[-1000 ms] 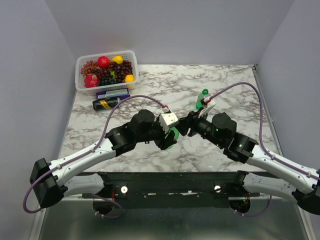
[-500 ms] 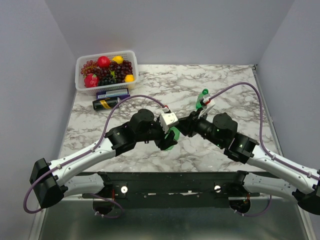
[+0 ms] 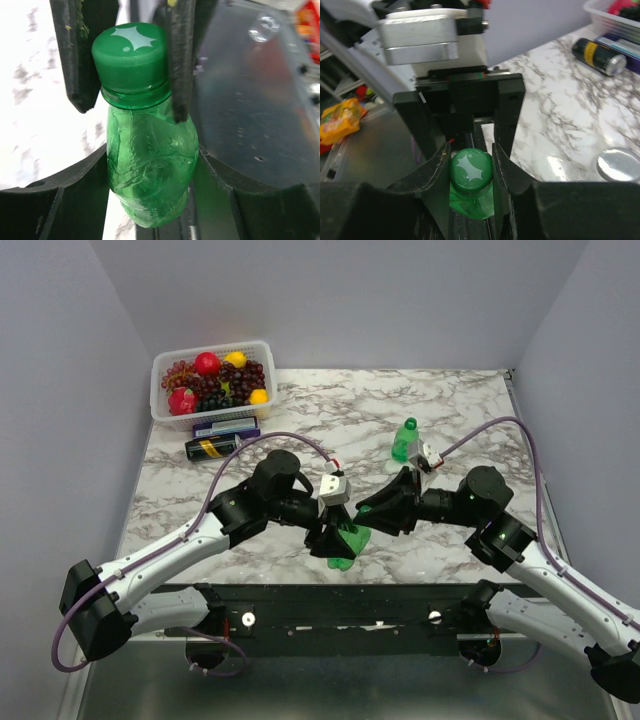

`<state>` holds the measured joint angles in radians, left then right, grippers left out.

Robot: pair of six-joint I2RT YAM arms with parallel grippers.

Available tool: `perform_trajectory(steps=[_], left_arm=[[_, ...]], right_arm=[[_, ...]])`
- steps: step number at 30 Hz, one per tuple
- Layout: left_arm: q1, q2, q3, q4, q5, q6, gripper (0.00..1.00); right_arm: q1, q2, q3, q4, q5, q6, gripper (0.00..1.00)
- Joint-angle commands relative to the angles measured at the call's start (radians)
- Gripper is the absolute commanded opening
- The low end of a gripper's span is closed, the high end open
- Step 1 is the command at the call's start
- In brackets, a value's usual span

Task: Unscrew the bottle caps

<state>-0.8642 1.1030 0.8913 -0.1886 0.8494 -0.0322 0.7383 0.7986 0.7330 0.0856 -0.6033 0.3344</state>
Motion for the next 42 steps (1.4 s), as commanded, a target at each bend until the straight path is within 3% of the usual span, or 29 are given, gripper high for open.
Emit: perform_trajectory(steps=[1,7,11,14,21,26,33,42], left_arm=[[0.017,-0.023,0.020,0.122,0.338,-0.066,0.28],[0.021,-0.011,0.017,0.149,0.367,-0.094,0.28],[0.019,-0.011,0.015,0.143,0.336,-0.094,0.28],[0.021,-0.011,0.021,0.103,0.271,-0.065,0.28],[0.019,-0.014,0.041,0.003,-0.044,-0.002,0.23],[-0.007,-0.026,0.046,-0.043,-0.322,0.026,0.23],[-0.041,-0.058,0.018,-0.029,-0.608,-0.003,0.24],[-0.050,-0.025,0.026,-0.046,-0.682,-0.029,0.24]], right_arm=[[-0.014,-0.016,-0.035,0.023,-0.321,-0.075,0.01],[-0.014,-0.009,-0.040,0.029,-0.414,-0.080,0.01],[-0.014,-0.018,-0.043,0.029,-0.366,-0.078,0.01],[-0.014,-0.038,-0.043,0.028,-0.293,-0.058,0.08],[-0.014,-0.088,-0.003,-0.083,0.040,-0.037,0.63],[-0.014,-0.139,-0.010,-0.130,0.307,0.018,0.75],[-0.014,-0.180,-0.062,-0.052,0.572,0.210,0.76],[0.078,0.029,0.043,0.008,0.635,0.235,0.75]])
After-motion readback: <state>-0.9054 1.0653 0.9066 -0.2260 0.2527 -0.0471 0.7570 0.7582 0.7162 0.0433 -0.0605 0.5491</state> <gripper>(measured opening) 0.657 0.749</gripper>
